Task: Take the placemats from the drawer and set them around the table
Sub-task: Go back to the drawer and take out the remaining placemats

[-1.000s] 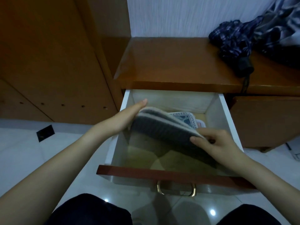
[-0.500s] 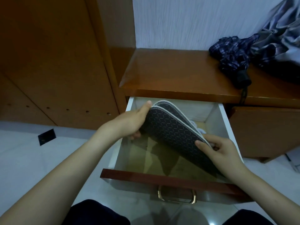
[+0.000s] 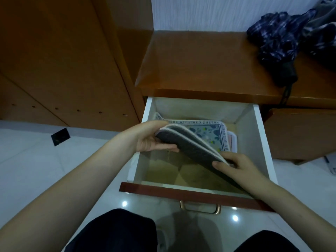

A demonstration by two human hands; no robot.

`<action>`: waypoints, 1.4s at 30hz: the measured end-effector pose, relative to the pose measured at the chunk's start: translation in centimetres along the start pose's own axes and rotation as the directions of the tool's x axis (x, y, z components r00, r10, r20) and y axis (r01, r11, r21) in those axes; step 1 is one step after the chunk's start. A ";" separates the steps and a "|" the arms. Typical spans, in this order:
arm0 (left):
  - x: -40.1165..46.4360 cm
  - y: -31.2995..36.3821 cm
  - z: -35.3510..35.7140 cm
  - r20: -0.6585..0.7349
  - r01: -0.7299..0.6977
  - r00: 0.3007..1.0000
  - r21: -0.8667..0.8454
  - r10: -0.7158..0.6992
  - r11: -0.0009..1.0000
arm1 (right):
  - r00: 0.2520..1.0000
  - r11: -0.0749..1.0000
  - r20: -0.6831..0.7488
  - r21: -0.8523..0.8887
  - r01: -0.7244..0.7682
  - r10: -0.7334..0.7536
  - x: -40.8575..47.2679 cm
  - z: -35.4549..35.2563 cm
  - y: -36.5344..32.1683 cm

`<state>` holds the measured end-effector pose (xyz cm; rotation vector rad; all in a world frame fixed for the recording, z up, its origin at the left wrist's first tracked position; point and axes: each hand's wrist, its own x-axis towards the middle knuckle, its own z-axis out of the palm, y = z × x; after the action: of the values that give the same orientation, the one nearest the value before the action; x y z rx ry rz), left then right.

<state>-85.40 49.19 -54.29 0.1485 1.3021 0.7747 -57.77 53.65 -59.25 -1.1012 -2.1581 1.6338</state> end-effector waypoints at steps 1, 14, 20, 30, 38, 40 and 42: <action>0.4 0.2 -0.4 -0.016 0.029 0.999 -0.058 -0.030 0.998 | 0.997 0.999 0.072 0.010 -0.036 0.035 0.0 0.1 -0.3; -4.4 1.2 3.2 -0.221 0.019 0.975 0.087 0.001 0.996 | 0.956 0.959 0.130 -0.142 -0.246 0.265 -1.4 -0.1 -3.4; -10.3 3.3 4.9 -0.185 -0.065 0.979 0.095 0.082 0.993 | 0.975 0.950 0.047 -0.243 -0.198 0.215 -4.5 -1.9 -9.3; -23.1 7.3 6.9 -0.156 -0.099 0.983 0.003 0.098 0.995 | 0.911 0.935 0.227 0.015 -0.355 0.343 -10.3 -6.6 -20.8; -33.7 11.2 7.2 -0.051 -0.147 0.988 0.026 0.148 0.989 | 0.824 0.767 -0.012 0.375 -0.521 0.566 -13.5 -11.2 -30.0; -35.5 12.0 7.1 -0.029 -0.169 0.985 0.051 0.170 0.984 | 0.821 0.647 0.084 0.573 -0.503 0.565 -14.5 -12.4 -31.9; -37.0 12.4 7.1 -0.007 -0.187 0.982 0.062 0.187 0.981 | 0.827 0.582 0.125 0.653 -0.485 0.549 -15.4 -13.0 -33.6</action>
<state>-86.46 38.96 -15.96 0.3189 1.3373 0.8969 -53.97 49.41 -20.48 -1.5745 -1.0106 2.2672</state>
